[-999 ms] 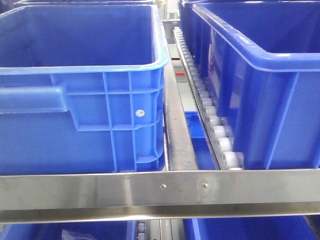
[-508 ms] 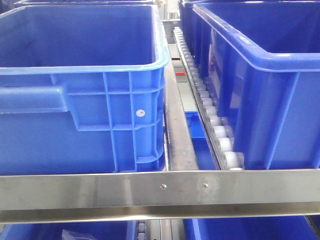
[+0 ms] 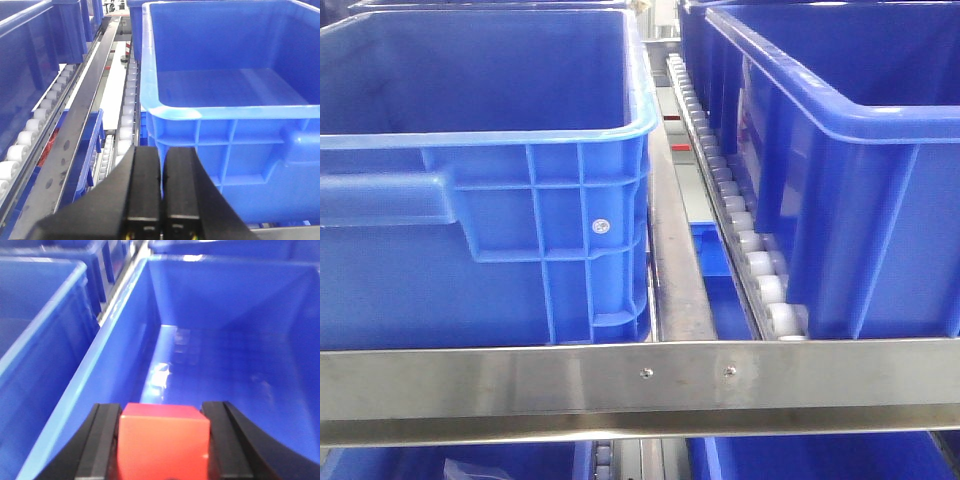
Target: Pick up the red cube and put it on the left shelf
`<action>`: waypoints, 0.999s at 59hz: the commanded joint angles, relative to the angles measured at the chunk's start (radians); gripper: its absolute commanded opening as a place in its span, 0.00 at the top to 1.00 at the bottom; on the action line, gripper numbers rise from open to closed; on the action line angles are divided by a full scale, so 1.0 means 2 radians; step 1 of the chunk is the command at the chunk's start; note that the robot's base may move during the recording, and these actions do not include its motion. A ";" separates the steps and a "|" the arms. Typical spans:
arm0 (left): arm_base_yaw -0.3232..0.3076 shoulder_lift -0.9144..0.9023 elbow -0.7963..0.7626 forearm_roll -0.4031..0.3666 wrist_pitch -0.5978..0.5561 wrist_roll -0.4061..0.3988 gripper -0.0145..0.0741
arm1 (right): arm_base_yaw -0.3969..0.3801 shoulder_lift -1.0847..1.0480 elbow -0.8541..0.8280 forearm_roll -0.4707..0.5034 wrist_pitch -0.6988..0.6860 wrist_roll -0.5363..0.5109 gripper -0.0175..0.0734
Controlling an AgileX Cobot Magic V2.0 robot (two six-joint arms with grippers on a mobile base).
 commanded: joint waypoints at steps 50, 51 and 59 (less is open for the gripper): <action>-0.002 -0.007 0.012 -0.002 -0.045 0.000 0.72 | -0.025 0.065 -0.104 -0.007 -0.028 -0.003 0.75; -0.002 -0.007 0.012 -0.002 -0.045 0.000 0.72 | -0.025 0.052 -0.096 -0.007 -0.030 -0.003 0.75; -0.002 -0.007 0.012 -0.002 -0.045 0.000 0.72 | -0.025 -0.038 -0.009 -0.007 -0.058 -0.003 0.75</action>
